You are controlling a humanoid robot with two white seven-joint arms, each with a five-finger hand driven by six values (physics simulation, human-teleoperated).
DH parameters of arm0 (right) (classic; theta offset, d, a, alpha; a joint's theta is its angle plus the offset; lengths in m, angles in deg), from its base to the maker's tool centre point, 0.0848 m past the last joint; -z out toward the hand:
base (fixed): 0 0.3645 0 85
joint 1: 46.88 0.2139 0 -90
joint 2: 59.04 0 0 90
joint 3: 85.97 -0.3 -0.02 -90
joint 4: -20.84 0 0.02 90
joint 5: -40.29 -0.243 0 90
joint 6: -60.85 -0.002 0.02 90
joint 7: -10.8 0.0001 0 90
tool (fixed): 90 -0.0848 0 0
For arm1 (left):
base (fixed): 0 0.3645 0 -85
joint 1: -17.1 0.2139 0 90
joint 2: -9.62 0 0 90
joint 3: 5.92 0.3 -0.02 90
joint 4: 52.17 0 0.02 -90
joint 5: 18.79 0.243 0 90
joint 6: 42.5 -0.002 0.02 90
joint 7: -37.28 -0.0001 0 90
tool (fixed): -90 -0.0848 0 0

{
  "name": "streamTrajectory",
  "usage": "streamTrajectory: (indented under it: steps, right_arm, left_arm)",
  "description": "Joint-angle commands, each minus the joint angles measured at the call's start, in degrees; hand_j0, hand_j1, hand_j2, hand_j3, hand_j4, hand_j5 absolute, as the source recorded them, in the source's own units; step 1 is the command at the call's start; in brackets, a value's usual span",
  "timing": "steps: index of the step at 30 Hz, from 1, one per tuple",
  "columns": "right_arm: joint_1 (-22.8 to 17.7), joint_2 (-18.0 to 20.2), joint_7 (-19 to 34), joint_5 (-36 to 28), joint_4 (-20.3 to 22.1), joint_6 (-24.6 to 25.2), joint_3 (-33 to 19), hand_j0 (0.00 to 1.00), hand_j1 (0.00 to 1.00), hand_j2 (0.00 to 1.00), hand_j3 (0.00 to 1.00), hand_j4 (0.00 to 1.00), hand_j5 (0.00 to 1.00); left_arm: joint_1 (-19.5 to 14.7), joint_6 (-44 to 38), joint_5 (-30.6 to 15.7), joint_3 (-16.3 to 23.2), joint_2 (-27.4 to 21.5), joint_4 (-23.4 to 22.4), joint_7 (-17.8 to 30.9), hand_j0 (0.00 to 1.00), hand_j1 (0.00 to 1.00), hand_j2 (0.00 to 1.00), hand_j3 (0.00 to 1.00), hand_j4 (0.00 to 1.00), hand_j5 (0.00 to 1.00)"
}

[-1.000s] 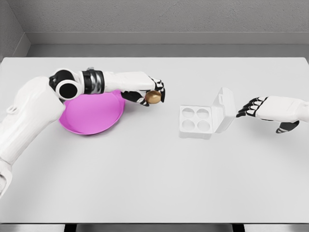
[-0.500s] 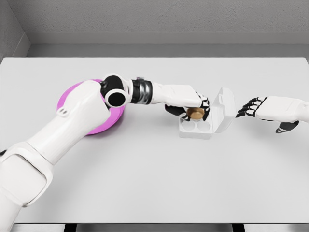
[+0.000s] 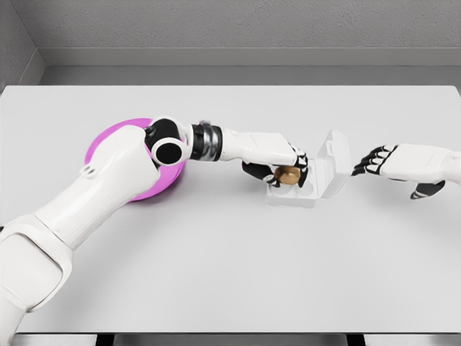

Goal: Pack egg into the box and close the box lid

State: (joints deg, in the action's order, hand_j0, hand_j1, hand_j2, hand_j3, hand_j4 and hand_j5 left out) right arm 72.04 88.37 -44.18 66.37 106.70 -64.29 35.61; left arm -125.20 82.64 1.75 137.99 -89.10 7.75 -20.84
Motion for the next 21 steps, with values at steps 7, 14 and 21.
streamTrajectory:
  steps: [7,14,21]
  right_arm:
    - [0.1,0.1,0.0,-0.2,0.0,0.1,0.2,1.00,1.00,1.00,1.00,1.00,1.00]
    - [0.1,0.1,0.0,-0.2,0.0,0.1,0.2,1.00,1.00,1.00,1.00,1.00,1.00]
    - [0.0,0.1,0.0,-0.2,0.1,0.1,0.2,1.00,1.00,1.00,1.00,1.00,1.00]
  left_arm:
    - [0.0,-0.1,-0.7,0.8,-0.2,-0.1,0.0,0.56,0.56,0.56,0.56,0.56,0.56]
    - [0.0,-0.1,-1.1,0.8,-0.2,-0.1,0.0,0.69,0.69,0.69,0.69,0.69,0.69]
    - [0.0,-0.1,-1.2,0.8,-0.3,-0.1,-0.1,0.74,0.74,0.74,0.74,0.74,0.74]
